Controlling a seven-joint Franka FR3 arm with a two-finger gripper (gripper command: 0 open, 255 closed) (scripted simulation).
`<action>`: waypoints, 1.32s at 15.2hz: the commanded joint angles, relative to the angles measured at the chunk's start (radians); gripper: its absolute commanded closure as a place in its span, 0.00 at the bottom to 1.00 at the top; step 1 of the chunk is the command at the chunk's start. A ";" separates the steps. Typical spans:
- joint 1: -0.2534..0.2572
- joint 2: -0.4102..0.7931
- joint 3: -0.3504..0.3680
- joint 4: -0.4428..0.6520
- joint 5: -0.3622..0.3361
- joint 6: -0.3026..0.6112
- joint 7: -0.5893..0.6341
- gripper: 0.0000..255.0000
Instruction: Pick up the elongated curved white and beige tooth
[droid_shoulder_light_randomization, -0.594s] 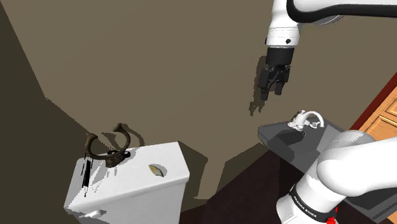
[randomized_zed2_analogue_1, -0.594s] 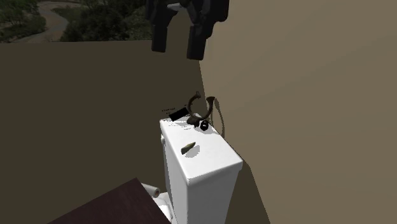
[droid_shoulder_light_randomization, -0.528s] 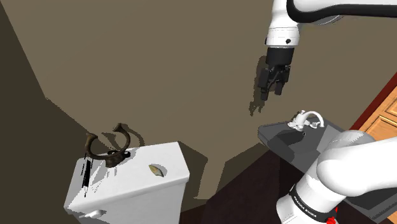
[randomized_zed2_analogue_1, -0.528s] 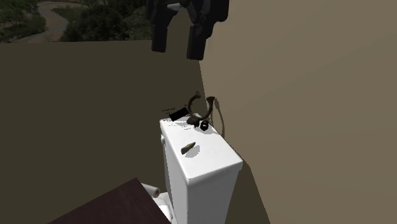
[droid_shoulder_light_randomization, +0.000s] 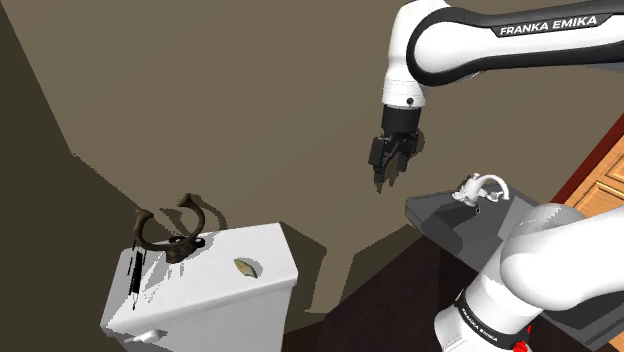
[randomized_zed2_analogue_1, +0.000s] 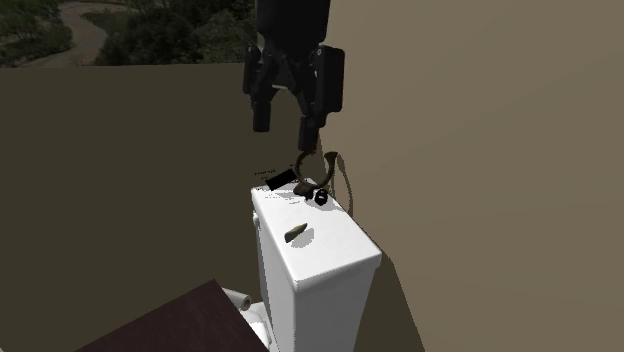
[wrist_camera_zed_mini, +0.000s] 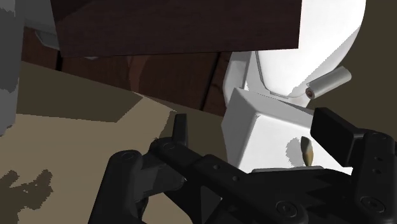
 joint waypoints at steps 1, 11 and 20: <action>0.011 0.034 0.023 -0.027 0.013 0.077 0.013 0.00; 0.055 0.329 0.150 -0.052 0.038 0.459 0.100 0.00; 0.068 0.682 0.241 0.055 -0.088 0.747 0.251 0.00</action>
